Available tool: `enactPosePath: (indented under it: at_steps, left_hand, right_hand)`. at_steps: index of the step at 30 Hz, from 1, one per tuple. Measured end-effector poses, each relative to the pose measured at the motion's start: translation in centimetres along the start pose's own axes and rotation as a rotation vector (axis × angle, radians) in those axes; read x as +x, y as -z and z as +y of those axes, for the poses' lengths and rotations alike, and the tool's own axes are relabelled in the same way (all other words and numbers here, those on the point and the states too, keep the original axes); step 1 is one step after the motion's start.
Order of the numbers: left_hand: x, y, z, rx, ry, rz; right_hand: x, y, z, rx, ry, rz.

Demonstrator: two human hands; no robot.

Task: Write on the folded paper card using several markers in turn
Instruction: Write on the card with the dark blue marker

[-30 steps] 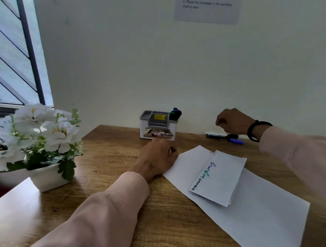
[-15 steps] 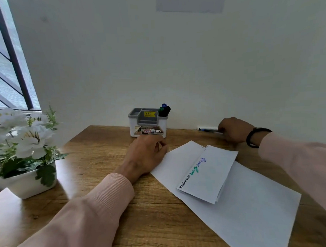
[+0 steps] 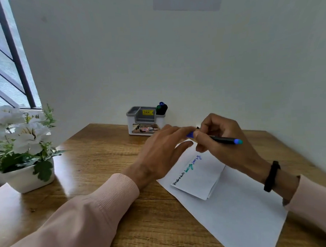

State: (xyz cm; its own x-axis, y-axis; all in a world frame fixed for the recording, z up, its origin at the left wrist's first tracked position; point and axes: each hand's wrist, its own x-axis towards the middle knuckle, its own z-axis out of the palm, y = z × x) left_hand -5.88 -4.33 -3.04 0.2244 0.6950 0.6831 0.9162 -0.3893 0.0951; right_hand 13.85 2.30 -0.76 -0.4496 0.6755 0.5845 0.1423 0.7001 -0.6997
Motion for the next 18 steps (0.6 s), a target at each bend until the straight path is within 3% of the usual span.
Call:
enactPosePath:
  at_steps: [15, 18]
  left_hand:
    - [-0.1, 0.9, -1.7, 0.138, -0.224, -0.103]
    - [0.0, 0.9, -1.7, 0.125, -0.199, -0.087]
  right_hand:
    - [-0.5, 1.7, -0.5, 0.236, -0.237, -0.368]
    - [-0.7, 1.4, -0.9, 0.228, -0.284, -0.298]
